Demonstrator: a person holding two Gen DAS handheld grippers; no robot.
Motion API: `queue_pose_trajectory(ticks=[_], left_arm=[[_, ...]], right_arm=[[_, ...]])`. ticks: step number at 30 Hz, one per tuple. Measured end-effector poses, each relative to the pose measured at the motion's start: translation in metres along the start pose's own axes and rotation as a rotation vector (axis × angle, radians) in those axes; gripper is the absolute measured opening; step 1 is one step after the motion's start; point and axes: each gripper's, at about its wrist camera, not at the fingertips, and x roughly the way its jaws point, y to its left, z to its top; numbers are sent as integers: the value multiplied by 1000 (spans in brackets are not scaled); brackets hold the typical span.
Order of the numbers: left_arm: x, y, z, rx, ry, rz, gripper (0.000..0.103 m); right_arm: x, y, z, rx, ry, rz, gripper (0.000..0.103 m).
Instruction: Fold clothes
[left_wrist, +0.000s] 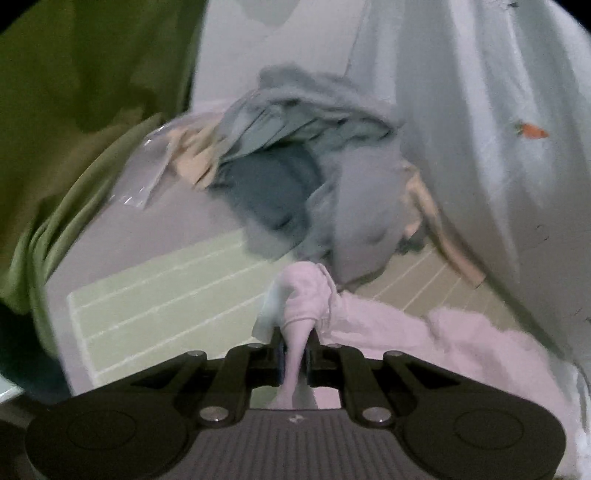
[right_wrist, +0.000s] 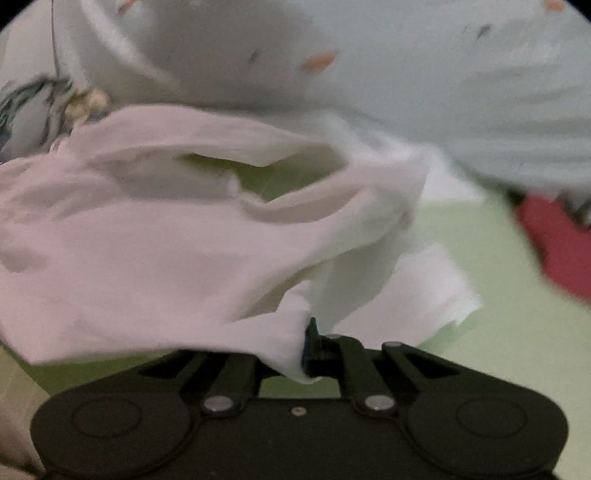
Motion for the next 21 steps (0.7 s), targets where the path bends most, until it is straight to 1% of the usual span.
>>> queue_pose_trajectory(ticks=[1, 5, 7, 10, 13, 15, 17, 18, 19, 20, 21], left_arm=[[-1, 3, -2, 1, 3, -6, 13], [-2, 5, -3, 19, 15, -29, 13], [1, 4, 5, 47, 15, -43, 12], [4, 6, 18, 77, 11, -68, 12], [9, 14, 35, 86, 4, -90, 12], [17, 20, 44, 102, 15, -95, 12], [26, 24, 51, 115, 38, -96, 14], [31, 26, 53, 116, 60, -96, 20], [35, 28, 53, 122, 74, -93, 22], [37, 28, 52, 132, 83, -88, 25], [38, 28, 51, 148, 91, -87, 33]], right_arm=[[1, 8, -5, 0, 20, 11, 5], [-11, 4, 1, 48, 5, -6, 5], [-18, -1, 0, 115, 4, -17, 5], [-23, 2, 3, 172, -9, -32, 5], [-22, 18, 4, 193, -7, -45, 5], [-20, 29, 2, 215, 4, -52, 5], [-19, 40, 1, 237, 16, -59, 5], [-18, 46, 0, 249, 22, -63, 6], [-17, 51, -1, 260, 27, -67, 6], [-17, 56, -2, 275, 32, -73, 11], [-20, 55, -4, 307, 30, -88, 12]])
